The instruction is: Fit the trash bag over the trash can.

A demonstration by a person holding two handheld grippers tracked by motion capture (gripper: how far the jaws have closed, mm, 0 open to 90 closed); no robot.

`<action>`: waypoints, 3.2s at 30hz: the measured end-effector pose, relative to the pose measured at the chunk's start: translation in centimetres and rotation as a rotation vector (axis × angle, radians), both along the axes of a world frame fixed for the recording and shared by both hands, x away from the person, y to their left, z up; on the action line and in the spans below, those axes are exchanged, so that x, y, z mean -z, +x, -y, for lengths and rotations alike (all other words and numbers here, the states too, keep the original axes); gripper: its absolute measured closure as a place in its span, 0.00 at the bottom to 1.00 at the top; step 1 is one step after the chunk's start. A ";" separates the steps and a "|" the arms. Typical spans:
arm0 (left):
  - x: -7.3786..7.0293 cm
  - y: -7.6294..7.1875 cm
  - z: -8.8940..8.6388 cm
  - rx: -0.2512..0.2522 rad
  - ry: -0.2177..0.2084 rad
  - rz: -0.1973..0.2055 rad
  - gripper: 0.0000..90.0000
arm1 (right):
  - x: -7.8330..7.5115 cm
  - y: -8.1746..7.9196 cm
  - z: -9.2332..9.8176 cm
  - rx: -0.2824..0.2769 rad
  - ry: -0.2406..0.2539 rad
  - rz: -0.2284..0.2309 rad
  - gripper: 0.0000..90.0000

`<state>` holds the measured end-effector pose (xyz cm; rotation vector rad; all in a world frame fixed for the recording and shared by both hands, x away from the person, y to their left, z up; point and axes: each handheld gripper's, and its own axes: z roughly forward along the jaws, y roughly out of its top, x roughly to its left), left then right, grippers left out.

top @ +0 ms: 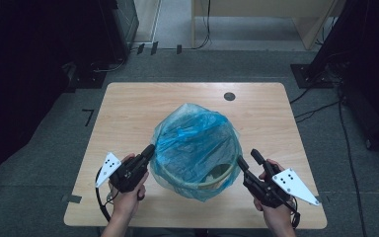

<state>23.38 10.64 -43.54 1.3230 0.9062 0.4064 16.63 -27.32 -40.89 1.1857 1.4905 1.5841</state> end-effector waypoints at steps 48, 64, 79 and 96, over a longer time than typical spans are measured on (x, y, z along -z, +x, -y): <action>2.8 0.4 -0.7 -0.082 0.002 -0.128 0.98 | 8.9 4.0 -2.2 0.201 -0.245 -0.364 1.00; 3.4 -0.9 -0.7 0.004 -0.035 -0.061 0.96 | 10.1 6.7 -2.1 0.193 -0.303 -0.483 1.00; 6.1 1.5 -0.8 -0.035 0.009 -0.350 0.96 | 7.8 7.0 -1.9 0.218 -0.270 -0.339 1.00; 7.3 2.5 -0.3 -0.003 0.085 -0.394 0.95 | 7.9 6.8 -2.0 0.180 -0.264 -0.323 1.00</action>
